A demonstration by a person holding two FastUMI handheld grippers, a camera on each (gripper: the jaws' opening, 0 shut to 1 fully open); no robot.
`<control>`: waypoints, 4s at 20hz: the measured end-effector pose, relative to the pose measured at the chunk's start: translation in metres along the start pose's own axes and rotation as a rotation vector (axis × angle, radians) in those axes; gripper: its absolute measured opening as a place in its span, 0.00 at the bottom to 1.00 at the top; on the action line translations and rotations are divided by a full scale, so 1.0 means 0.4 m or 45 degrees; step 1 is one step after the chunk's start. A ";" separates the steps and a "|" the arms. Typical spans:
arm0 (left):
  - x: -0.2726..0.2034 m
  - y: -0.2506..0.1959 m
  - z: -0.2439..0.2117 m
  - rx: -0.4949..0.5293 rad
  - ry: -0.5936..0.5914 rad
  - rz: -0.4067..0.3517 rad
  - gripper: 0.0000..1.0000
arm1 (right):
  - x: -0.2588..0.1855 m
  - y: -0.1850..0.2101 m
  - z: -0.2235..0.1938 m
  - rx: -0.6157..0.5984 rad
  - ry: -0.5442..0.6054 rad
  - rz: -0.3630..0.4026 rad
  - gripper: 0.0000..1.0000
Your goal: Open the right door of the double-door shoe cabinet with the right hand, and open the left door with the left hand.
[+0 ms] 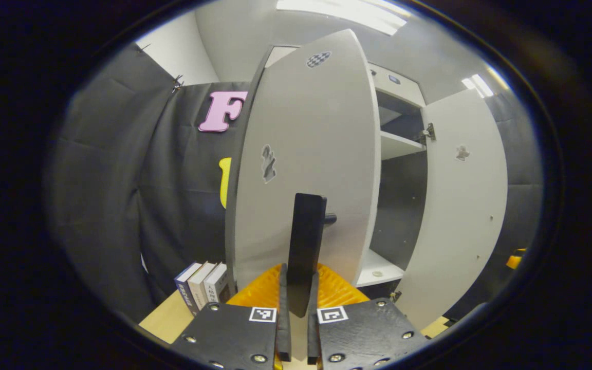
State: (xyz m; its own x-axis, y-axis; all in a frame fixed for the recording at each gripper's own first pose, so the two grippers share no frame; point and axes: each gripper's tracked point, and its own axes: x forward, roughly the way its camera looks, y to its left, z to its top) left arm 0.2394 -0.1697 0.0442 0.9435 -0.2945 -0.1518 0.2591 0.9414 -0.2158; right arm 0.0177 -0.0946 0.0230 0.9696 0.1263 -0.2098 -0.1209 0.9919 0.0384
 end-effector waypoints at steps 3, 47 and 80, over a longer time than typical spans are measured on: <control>-0.010 0.012 -0.004 0.024 0.014 -0.009 0.14 | -0.007 0.043 0.005 -0.013 0.003 0.014 0.93; -0.385 -0.037 0.024 0.223 -0.195 0.288 0.22 | -0.171 0.349 0.066 -0.035 -0.119 0.184 0.99; -0.620 -0.166 -0.048 0.266 -0.187 0.446 0.91 | -0.298 0.195 0.046 0.017 -0.187 0.191 0.99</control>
State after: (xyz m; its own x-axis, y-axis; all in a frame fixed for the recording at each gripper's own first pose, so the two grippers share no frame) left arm -0.0158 -0.1622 0.0777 0.9974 0.0607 -0.0393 -0.0597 0.9979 0.0265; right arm -0.1032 -0.0325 0.0691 0.9617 0.2684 -0.0561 -0.2643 0.9618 0.0715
